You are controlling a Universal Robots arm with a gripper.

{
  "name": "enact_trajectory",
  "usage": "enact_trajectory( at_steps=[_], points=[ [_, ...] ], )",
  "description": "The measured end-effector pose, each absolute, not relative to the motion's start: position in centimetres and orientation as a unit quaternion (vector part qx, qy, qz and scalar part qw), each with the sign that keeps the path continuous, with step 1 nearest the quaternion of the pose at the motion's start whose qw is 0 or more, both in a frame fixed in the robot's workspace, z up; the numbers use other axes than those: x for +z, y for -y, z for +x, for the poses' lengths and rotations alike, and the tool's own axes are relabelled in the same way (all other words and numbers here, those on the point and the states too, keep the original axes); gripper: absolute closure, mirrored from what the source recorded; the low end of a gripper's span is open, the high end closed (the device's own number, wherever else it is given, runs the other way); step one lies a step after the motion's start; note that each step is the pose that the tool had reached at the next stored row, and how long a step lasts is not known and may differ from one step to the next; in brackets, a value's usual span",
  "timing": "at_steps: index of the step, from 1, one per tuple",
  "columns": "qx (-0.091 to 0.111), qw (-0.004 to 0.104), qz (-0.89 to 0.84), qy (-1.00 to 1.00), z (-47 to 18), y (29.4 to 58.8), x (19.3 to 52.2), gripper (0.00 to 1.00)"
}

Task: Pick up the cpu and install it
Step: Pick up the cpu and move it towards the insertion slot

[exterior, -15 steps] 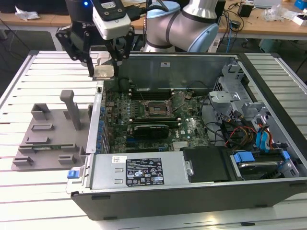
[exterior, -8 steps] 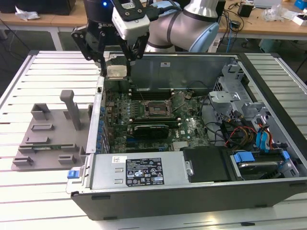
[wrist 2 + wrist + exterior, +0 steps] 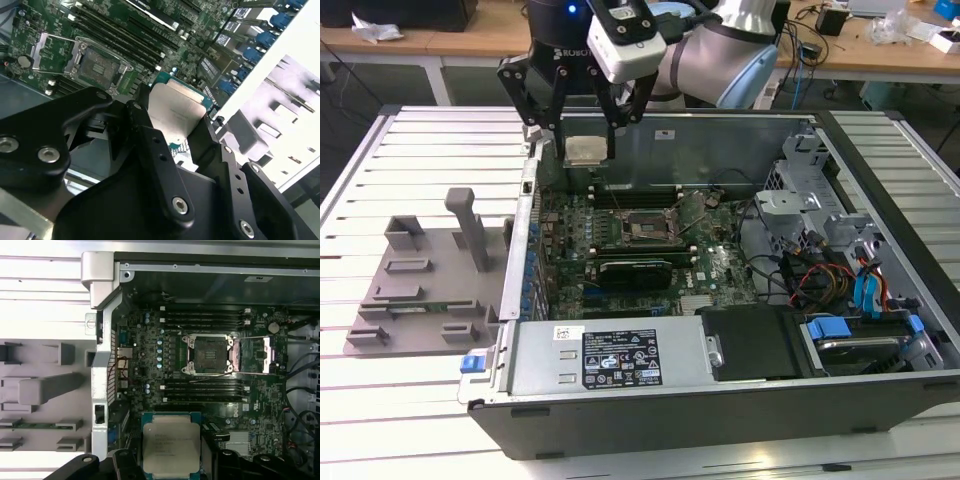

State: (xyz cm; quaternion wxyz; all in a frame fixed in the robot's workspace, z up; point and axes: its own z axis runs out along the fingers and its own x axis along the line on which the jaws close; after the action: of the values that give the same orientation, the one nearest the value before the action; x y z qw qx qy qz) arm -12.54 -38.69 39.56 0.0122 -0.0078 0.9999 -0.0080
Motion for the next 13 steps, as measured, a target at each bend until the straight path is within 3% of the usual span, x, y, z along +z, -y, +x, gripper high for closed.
enact_trajectory(
  at_steps=[13],
  points=[
    [-0.009,0.012,-0.008,-1.000,-9.8,38.6,39.6,0.45]
  ],
)
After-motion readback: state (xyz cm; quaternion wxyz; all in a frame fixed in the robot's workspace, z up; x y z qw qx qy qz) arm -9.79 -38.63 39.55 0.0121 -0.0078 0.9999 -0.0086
